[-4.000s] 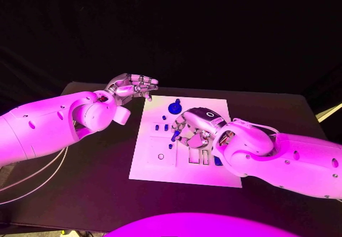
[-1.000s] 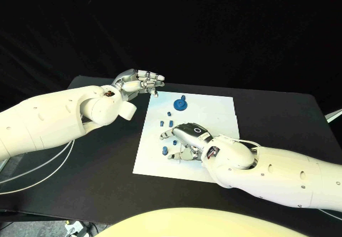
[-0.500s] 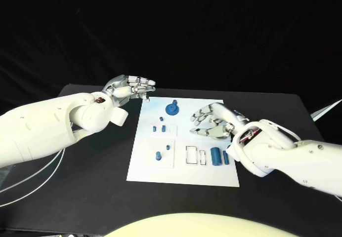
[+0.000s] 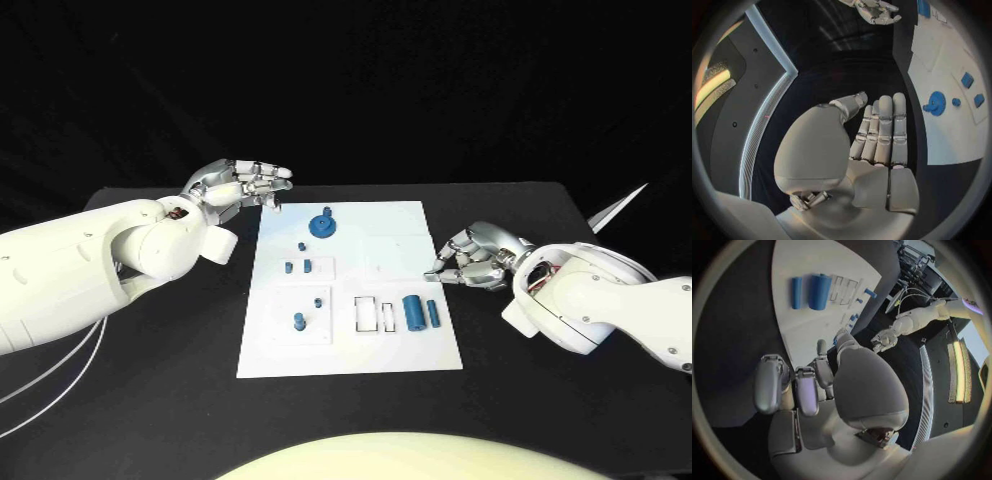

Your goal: Assemble the parts on the task board

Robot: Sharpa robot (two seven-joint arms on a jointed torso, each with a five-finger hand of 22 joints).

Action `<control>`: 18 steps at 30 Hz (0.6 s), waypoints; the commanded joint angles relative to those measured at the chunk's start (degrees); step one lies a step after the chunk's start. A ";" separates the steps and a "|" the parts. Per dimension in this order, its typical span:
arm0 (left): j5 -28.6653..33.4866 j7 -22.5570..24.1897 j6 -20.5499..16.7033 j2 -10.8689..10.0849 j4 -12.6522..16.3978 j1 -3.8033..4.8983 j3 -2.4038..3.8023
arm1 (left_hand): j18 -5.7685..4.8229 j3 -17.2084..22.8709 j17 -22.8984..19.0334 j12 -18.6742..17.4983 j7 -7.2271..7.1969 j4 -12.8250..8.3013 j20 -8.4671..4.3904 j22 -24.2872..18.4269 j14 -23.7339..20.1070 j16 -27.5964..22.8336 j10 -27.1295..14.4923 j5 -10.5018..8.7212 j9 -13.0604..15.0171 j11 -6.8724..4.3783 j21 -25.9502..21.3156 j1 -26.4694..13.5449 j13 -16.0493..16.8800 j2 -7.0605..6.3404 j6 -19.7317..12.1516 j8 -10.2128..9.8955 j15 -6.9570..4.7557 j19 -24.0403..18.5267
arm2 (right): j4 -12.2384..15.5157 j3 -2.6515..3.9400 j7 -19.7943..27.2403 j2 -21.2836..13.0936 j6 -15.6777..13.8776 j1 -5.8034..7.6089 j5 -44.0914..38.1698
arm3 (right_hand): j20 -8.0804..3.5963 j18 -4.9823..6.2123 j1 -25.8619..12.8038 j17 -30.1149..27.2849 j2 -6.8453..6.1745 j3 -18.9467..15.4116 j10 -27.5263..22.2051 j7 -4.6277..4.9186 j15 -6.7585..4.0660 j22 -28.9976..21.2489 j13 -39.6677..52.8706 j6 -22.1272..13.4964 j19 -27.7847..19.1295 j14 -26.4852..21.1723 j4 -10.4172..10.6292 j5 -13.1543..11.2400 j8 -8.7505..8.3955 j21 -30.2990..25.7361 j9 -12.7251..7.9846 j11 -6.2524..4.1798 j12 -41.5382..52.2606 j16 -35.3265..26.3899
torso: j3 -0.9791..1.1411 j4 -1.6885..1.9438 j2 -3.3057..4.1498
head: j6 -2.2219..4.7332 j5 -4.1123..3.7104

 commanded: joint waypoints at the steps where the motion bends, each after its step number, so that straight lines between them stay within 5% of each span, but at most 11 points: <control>1: 0.10 0.13 0.23 0.02 0.23 -0.09 0.00 | 0.35 -1.75 -0.58 0.79 0.19 1.04 0.25 -0.67 -0.45 -0.60 -1.35 1.09 -0.05 0.12 -0.62 -0.74 -0.64 0.59 -1.01 1.06 0.03 1.06 | 0.97 -0.15 -2.34 -0.40 1.61 -0.80 -3.25 | -0.66 -1.45 -2.08 10.84 -0.18 -3.50 7.09 0.06 -0.76 11.76 3.67 -4.46 4.61 5.57 0.35 -0.58 1.41 2.61 0.98 -0.78 1.82 1.27 | -0.11 -0.13 -0.27 | -0.30 -0.53; 10: 0.11 0.11 0.25 -0.25 0.42 -0.18 -0.02 | 0.35 -1.75 -0.58 0.79 0.19 1.04 0.25 -0.67 -0.45 -0.60 -1.35 1.09 -0.05 0.12 -0.62 -0.74 -0.64 0.59 -1.01 1.06 0.03 1.06 | 1.70 -0.30 -4.34 0.88 1.19 -3.11 -7.59 | -0.66 -1.68 -2.80 12.37 -0.43 -4.49 7.06 0.03 -0.76 12.28 3.98 -4.47 4.75 5.85 0.32 -0.56 1.47 4.07 1.08 -0.79 1.88 1.94 | -0.16 -0.02 -0.11 | -0.49 -0.19; 18: 0.12 0.06 0.28 -0.42 0.47 -0.20 -0.03 | 0.35 -1.75 -0.58 0.79 0.19 1.04 0.25 -0.67 -0.45 -0.60 -1.35 1.09 -0.05 0.12 -0.62 -0.74 -0.64 0.59 -1.01 1.06 0.03 1.06 | 1.78 -0.31 -4.85 1.97 1.44 -3.71 -9.96 | -0.64 -1.79 -2.88 12.91 -0.59 -4.73 7.31 0.03 -0.73 12.49 4.47 -4.41 4.83 5.95 0.35 -0.54 1.51 4.75 1.11 -0.77 2.21 2.16 | -0.17 -0.15 -0.09 | -0.71 0.15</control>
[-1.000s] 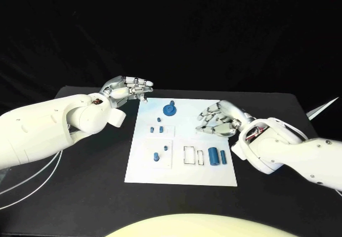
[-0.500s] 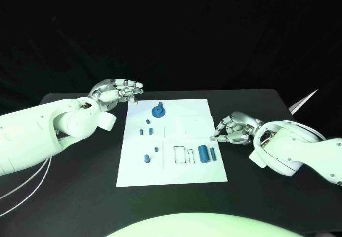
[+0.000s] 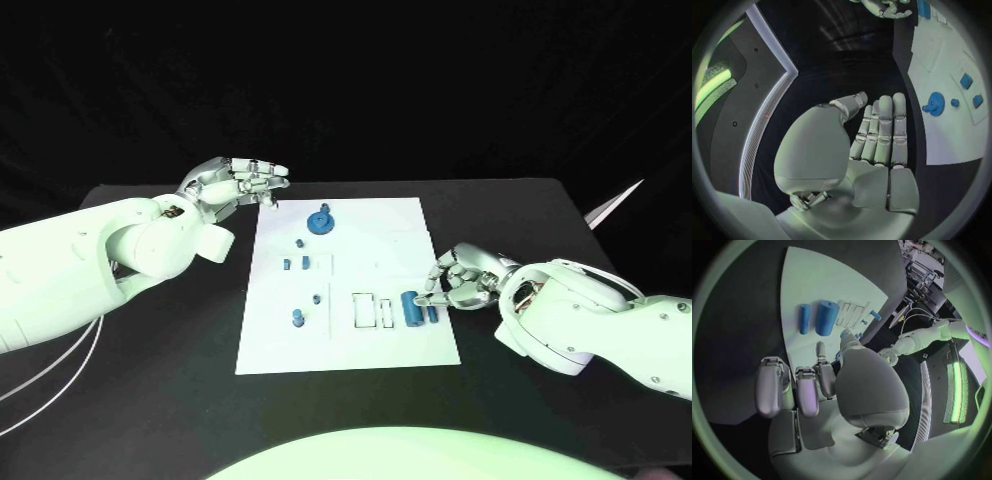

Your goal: Assemble the parts on the task board

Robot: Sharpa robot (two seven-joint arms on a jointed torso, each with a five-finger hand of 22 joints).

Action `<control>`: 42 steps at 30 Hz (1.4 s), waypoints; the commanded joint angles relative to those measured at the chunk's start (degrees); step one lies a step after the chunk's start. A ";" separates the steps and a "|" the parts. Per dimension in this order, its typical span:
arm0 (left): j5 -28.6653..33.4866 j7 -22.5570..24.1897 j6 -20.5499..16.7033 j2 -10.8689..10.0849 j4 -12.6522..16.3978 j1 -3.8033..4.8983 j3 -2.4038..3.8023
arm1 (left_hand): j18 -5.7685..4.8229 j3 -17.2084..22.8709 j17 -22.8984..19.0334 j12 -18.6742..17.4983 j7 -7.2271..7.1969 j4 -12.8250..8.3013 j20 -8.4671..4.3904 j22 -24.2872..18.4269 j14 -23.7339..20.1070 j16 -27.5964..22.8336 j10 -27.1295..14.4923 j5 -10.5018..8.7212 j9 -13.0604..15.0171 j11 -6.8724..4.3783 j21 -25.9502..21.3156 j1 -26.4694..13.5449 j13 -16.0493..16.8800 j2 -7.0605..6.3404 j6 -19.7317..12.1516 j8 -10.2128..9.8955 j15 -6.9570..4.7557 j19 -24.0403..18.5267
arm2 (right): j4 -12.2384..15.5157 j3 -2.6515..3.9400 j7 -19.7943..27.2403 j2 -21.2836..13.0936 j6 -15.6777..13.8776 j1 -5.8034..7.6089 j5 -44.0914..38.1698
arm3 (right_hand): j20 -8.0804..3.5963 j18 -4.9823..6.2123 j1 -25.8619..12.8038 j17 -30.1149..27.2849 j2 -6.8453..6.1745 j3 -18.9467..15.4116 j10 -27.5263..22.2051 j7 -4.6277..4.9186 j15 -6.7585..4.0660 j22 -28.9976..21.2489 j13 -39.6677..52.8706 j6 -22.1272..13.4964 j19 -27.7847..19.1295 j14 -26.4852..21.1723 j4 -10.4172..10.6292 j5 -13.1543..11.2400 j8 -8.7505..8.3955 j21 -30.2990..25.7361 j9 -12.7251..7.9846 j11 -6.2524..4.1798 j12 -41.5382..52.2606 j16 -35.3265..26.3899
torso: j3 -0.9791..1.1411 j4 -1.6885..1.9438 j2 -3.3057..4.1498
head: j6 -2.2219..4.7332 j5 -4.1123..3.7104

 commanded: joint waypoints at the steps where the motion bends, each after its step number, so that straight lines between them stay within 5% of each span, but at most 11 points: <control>1: 0.07 0.07 0.19 -0.01 0.18 0.01 0.04 | 0.35 -1.75 -0.56 0.79 0.19 1.04 0.25 -0.65 -0.45 -0.60 -1.37 1.09 -0.05 0.11 -0.62 -0.74 -0.64 0.59 -1.01 1.06 0.03 1.06 | 0.03 0.01 -0.21 0.44 0.45 -0.22 -0.88 | -0.64 -1.38 -0.79 12.91 -0.13 -2.51 2.08 0.01 -0.73 12.49 4.39 -0.97 4.83 5.95 0.22 -0.53 1.12 1.63 0.75 -0.25 0.68 1.01 | 0.01 -0.12 0.06 | -0.13 0.25; 21: 0.07 -0.08 0.60 -0.22 0.30 0.01 0.03 | 0.35 -1.82 -0.58 0.85 0.20 1.18 0.26 -0.76 -0.45 -0.60 -1.40 1.10 -0.05 0.12 -0.76 -0.84 -0.65 0.62 -1.03 1.12 0.04 1.13 | -2.17 0.01 -2.79 3.65 2.51 -1.77 -4.69 | -0.62 -1.45 -5.57 13.23 0.40 -6.71 2.01 -0.31 -0.83 12.93 5.05 0.12 4.76 5.97 0.42 -0.39 1.84 2.30 1.20 -0.47 0.57 1.16 | 0.02 -0.07 0.00 | -0.51 0.88; 42: 0.07 -0.14 0.64 -0.38 0.42 0.01 0.03 | 0.33 -1.91 -0.60 0.90 0.21 1.46 0.29 -0.88 -0.45 -0.60 -1.46 1.11 -0.06 0.14 -0.93 -1.11 -0.67 0.69 -1.07 1.15 0.07 1.16 | -5.58 0.01 -5.35 8.09 5.90 -3.17 -7.68 | -0.81 -1.55 -4.77 13.46 2.08 -6.84 2.39 -0.74 -1.11 13.09 5.63 1.15 4.84 6.02 0.14 -0.48 2.50 2.99 1.52 -0.83 0.78 1.24 | 0.04 -0.15 -0.01 | -0.83 1.32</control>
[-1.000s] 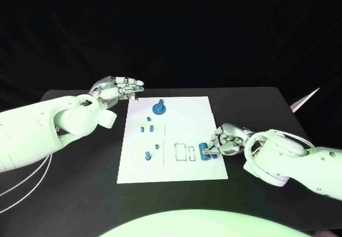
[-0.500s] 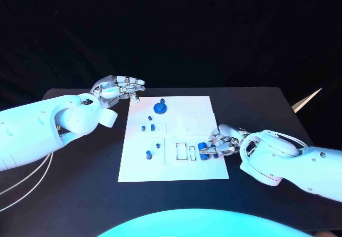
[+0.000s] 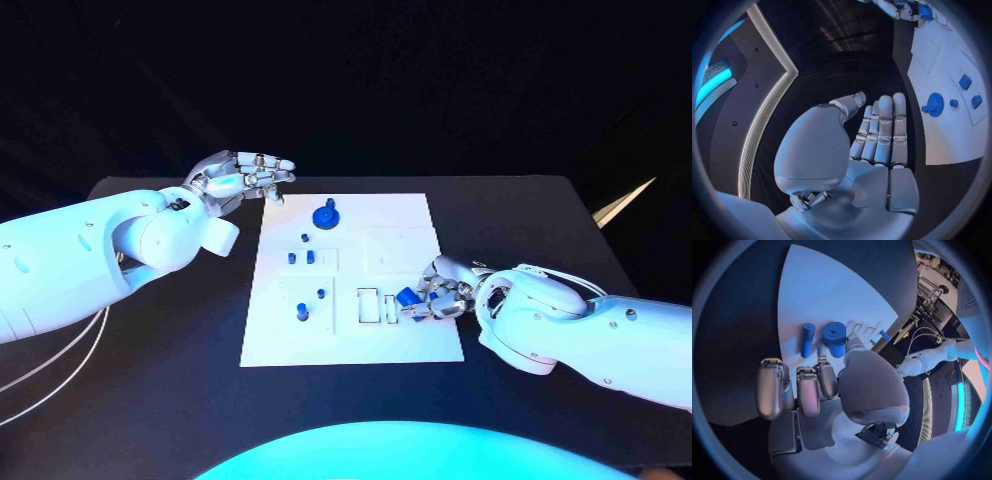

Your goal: Assemble the parts on the task board

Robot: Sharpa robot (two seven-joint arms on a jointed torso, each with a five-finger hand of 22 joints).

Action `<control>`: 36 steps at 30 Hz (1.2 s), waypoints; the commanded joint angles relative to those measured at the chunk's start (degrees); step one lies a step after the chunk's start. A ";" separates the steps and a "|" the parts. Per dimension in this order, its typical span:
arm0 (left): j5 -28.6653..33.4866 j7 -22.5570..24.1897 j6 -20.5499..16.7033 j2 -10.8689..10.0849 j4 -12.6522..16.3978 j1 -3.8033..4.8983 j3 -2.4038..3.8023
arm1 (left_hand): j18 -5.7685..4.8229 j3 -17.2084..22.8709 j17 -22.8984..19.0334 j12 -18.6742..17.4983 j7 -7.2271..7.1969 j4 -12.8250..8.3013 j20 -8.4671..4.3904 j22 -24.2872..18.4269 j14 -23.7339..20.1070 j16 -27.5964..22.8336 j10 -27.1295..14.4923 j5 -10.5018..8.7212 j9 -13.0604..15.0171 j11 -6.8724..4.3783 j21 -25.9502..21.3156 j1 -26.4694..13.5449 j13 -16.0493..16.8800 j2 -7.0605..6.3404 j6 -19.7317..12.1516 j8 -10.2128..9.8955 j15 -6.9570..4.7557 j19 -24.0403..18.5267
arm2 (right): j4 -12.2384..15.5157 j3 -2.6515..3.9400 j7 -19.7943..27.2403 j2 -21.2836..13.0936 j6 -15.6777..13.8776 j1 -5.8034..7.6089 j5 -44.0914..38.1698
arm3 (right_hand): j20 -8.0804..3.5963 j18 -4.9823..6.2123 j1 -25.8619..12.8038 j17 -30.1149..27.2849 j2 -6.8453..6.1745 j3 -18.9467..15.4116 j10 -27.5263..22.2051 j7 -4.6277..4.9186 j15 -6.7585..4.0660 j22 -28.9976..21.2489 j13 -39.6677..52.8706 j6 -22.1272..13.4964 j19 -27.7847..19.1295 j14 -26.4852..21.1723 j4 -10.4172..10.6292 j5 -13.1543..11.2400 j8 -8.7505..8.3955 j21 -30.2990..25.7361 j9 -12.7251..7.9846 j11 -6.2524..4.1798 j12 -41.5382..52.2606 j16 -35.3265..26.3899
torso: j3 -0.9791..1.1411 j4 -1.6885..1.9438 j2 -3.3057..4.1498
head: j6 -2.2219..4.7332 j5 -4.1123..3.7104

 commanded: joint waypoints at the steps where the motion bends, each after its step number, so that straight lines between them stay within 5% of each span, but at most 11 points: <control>1: 0.06 0.04 0.13 0.00 0.17 0.03 0.04 | 0.33 -0.41 -0.56 0.89 0.29 -0.01 0.29 -0.65 -0.45 -0.60 -1.05 1.11 -0.06 0.14 -0.92 -1.10 -0.65 0.68 -0.58 1.15 0.08 1.16 | -0.08 -0.11 -0.17 0.42 0.46 -0.36 -0.33 | -0.83 -1.56 0.18 13.50 0.50 -2.50 1.80 0.02 -0.55 13.11 5.51 0.60 4.85 5.44 0.03 -0.48 -0.40 1.29 -2.03 -0.44 0.81 0.83 | 0.03 -0.11 0.01 | -0.04 0.12; 8: 0.06 0.01 0.09 -0.06 0.22 0.03 0.04 | 0.34 -0.43 -0.57 0.93 0.28 0.10 0.30 -0.74 -0.46 -0.59 -1.10 1.13 -0.07 0.13 -1.05 -1.18 -0.66 0.71 -0.61 1.18 0.08 1.19 | 0.18 -0.11 0.00 0.71 -0.81 -0.54 -0.24 | -1.02 -1.66 2.37 13.73 1.44 -2.38 2.31 -0.27 -0.78 13.25 6.17 1.23 4.93 5.49 -0.10 -0.51 -0.04 1.92 -1.84 -0.71 1.20 0.93 | 0.01 -0.17 0.05 | 0.10 0.18; 15: 0.06 -0.02 0.03 -0.05 0.22 0.03 0.04 | 0.34 -0.43 -0.57 0.93 0.28 0.10 0.30 -0.74 -0.46 -0.59 -1.10 1.13 -0.07 0.13 -1.05 -1.18 -0.66 0.71 -0.61 1.18 0.08 1.19 | 0.83 -0.10 0.79 0.36 -4.81 -0.59 1.29 | -1.55 -1.90 6.37 14.14 4.71 0.05 3.59 -1.18 -1.45 13.58 7.66 3.21 5.17 5.58 -0.24 -0.34 0.52 3.46 -1.65 -1.53 2.27 1.09 | 0.06 -0.08 -0.02 | 0.13 0.10; 19: 0.06 -0.06 -0.01 -0.02 0.14 0.03 0.04 | 0.34 -0.43 -0.57 0.93 0.28 0.10 0.30 -0.74 -0.46 -0.59 -1.10 1.13 -0.07 0.13 -1.05 -1.18 -0.66 0.71 -0.61 1.18 0.08 1.19 | 1.96 -0.02 1.51 -0.39 -6.85 -0.34 3.65 | -1.75 -2.01 6.91 14.31 5.50 0.80 3.87 -1.50 -1.68 13.73 7.97 3.89 5.27 5.62 -0.09 -0.34 0.66 4.10 -1.59 -1.81 2.47 1.15 | 0.05 -0.13 -0.04 | 0.23 0.14; 27: 0.06 -0.30 0.22 0.18 0.04 0.03 0.04 | 0.35 -0.42 -0.58 0.96 0.27 0.14 0.30 -0.80 -0.47 -0.59 -1.12 1.15 -0.07 0.12 -1.13 -1.16 -0.67 0.74 -0.62 1.20 0.07 1.23 | 4.11 0.16 1.92 -0.93 -5.53 1.61 11.86 | -1.92 -2.02 6.42 14.31 6.36 1.21 4.02 -1.73 -1.87 13.74 8.09 4.44 5.28 5.62 0.06 -0.36 0.81 4.18 -1.49 -2.02 2.50 1.16 | 0.03 -0.11 0.02 | 0.61 0.05; 36: 0.06 -0.34 0.30 0.33 0.09 0.03 0.04 | 0.35 -0.42 -0.58 0.96 0.27 0.14 0.30 -0.80 -0.47 -0.59 -1.12 1.15 -0.07 0.12 -1.13 -1.16 -0.67 0.74 -0.62 1.20 0.07 1.23 | 3.73 0.21 1.25 1.47 -0.77 2.09 15.87 | -2.07 -1.96 3.81 13.94 6.95 0.81 3.82 -1.84 -1.99 13.64 7.70 4.96 5.20 5.54 0.15 -0.49 0.96 3.80 -1.31 -2.13 1.93 1.00 | 0.00 -0.03 0.06 | 0.38 0.01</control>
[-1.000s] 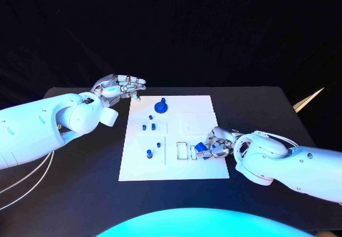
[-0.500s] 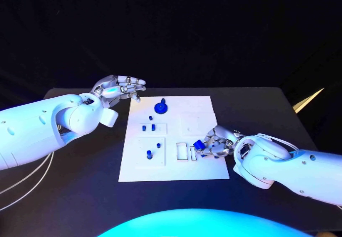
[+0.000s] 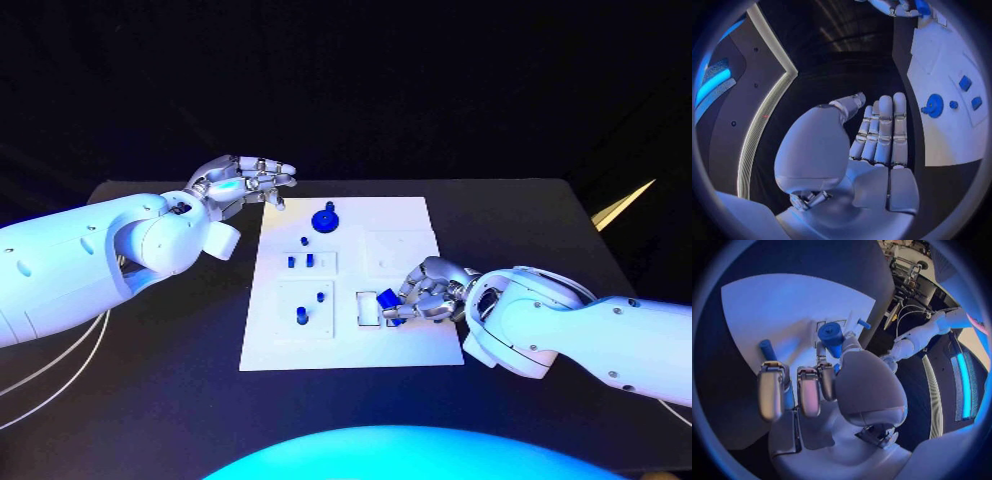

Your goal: Assemble the parts on the task board

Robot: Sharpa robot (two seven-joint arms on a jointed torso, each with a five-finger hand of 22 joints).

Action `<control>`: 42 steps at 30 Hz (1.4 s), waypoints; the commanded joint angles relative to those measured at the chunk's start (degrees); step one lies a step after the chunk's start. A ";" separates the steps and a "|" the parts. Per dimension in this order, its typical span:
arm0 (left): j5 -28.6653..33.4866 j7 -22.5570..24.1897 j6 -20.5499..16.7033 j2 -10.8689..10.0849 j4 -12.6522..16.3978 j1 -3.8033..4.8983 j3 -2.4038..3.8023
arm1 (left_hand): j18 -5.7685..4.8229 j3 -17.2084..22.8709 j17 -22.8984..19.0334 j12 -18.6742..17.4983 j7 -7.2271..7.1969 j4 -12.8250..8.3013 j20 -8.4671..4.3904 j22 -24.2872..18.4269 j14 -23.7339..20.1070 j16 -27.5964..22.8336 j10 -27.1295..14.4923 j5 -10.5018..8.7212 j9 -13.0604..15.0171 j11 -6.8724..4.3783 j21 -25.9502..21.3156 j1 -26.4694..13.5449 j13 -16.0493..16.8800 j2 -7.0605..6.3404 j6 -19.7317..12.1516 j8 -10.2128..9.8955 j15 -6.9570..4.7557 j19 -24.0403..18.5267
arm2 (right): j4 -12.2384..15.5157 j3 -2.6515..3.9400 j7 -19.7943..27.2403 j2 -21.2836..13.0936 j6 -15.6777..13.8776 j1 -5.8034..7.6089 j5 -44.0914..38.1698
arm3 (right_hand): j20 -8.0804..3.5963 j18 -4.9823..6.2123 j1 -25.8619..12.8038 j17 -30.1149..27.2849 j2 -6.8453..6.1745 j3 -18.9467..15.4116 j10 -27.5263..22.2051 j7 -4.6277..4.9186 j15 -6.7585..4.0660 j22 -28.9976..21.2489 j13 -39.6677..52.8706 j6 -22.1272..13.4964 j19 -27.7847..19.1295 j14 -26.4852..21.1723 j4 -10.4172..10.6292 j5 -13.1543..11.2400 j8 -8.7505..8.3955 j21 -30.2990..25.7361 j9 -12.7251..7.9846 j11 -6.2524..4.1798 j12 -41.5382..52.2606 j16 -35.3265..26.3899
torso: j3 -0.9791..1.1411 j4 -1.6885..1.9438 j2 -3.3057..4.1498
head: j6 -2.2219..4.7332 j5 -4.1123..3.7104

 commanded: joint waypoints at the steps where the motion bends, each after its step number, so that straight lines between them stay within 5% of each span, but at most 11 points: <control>1: 0.06 0.02 0.25 0.16 0.15 0.03 0.04 | 0.34 -0.42 -0.57 0.97 0.27 0.19 0.20 -0.79 -0.48 -0.59 -1.14 1.15 -0.07 0.12 -0.76 -0.58 -0.66 0.16 -0.65 1.21 0.07 0.55 | -0.39 0.02 -0.28 0.82 1.37 0.02 0.64 | -0.84 -1.09 -0.05 13.97 2.60 1.10 2.12 -1.72 -0.57 13.65 7.71 3.68 5.02 6.31 0.42 -0.14 2.79 0.77 2.85 -0.83 0.82 0.63 | -0.06 0.11 0.01 | -0.19 0.00; 29: 0.13 -0.34 0.19 0.08 0.39 0.05 0.04 | 0.34 -0.41 -0.59 1.03 0.28 0.30 0.21 -0.89 -0.50 -0.60 -1.17 1.16 -0.08 0.13 -0.90 -0.61 -0.67 0.21 -0.67 1.26 0.07 0.61 | -4.95 0.15 -1.95 6.46 -0.17 0.08 -2.97 | -1.18 -1.15 -5.29 14.21 3.10 -0.30 2.84 -2.24 -0.96 13.73 8.61 4.68 5.07 6.36 0.47 -0.21 3.71 1.19 3.63 -1.30 1.26 0.71 | 0.05 0.03 0.05 | -0.55 0.58; 42: 0.13 -0.56 0.28 0.03 0.44 0.05 0.04 | 0.34 -0.39 -0.60 1.04 0.28 0.35 0.21 -0.91 -0.50 -0.60 -1.18 1.17 -0.08 0.13 -0.93 -0.62 -0.68 0.29 -0.66 1.27 0.07 0.63 | -6.01 0.18 -2.60 7.14 0.43 0.13 -5.11 | -1.17 -1.06 -13.46 14.06 0.95 -7.72 2.66 -2.21 -0.93 13.59 8.55 4.15 4.93 6.33 0.59 -0.24 4.66 0.70 4.78 -1.25 0.47 0.63 | 0.06 -0.01 0.05 | -0.69 0.50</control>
